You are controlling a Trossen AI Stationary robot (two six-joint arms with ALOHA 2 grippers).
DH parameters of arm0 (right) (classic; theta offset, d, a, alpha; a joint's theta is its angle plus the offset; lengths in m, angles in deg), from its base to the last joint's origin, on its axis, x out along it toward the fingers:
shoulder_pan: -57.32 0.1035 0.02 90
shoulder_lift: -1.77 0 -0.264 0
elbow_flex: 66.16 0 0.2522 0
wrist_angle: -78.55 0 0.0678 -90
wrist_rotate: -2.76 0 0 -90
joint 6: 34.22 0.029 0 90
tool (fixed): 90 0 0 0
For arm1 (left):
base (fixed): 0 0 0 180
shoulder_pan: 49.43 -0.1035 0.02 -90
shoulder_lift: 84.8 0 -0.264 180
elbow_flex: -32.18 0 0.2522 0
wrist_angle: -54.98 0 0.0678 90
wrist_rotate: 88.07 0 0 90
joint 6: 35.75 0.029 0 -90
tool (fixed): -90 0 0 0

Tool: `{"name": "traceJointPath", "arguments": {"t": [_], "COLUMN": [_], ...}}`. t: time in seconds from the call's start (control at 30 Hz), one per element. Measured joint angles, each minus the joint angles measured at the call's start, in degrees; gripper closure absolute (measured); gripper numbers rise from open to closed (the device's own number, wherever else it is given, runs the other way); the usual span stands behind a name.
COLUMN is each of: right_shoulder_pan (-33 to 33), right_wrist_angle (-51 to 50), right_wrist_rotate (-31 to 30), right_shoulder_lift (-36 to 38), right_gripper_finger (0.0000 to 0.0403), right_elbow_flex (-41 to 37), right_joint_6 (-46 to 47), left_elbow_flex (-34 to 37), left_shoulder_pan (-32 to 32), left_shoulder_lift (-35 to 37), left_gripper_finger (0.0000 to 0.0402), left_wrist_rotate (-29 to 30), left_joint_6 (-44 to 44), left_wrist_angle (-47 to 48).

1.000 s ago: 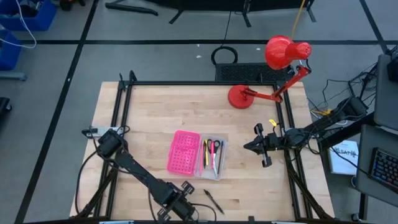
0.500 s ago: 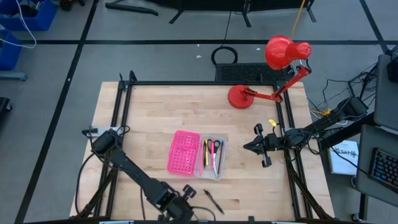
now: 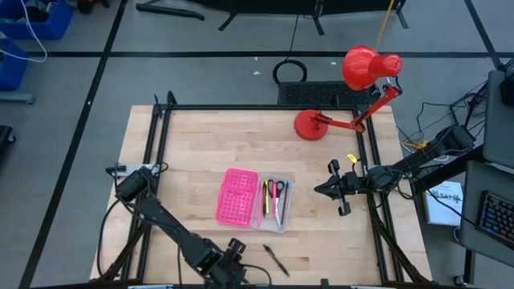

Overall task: Pick & place school supplies into a supply box
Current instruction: Put the left black pen into the pink box

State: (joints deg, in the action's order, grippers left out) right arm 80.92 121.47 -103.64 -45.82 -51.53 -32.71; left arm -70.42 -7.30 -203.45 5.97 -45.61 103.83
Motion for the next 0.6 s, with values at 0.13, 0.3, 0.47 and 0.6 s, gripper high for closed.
{"name": "traceJointPath", "arguments": {"t": [0.13,0.3,0.47,0.6], "right_shoulder_pan": [0.00,0.00,0.00,0.00], "right_wrist_angle": [0.00,0.02,-0.25,-0.40], "right_wrist_rotate": [0.00,-0.01,-0.01,-0.01], "right_shoulder_lift": [0.00,0.00,0.00,-0.02], "right_gripper_finger": [0.0403,0.0403,0.0403,0.0403], "right_elbow_flex": [0.00,0.00,0.00,0.00], "right_joint_6": [-0.30,-0.37,-0.43,-0.44], "left_elbow_flex": [2.79,5.21,4.83,4.62], "left_shoulder_pan": [-0.47,-0.40,-0.44,-0.70], "left_shoulder_lift": [0.00,-1.58,-4.66,-5.97], "left_gripper_finger": [0.0197,0.0225,0.0257,0.0278], "left_wrist_rotate": [-2.23,-3.51,-4.04,-2.80], "left_joint_6": [-3.37,-2.87,-1.33,-0.94], "left_wrist_angle": [-2.31,-6.57,-6.78,-3.69]}}
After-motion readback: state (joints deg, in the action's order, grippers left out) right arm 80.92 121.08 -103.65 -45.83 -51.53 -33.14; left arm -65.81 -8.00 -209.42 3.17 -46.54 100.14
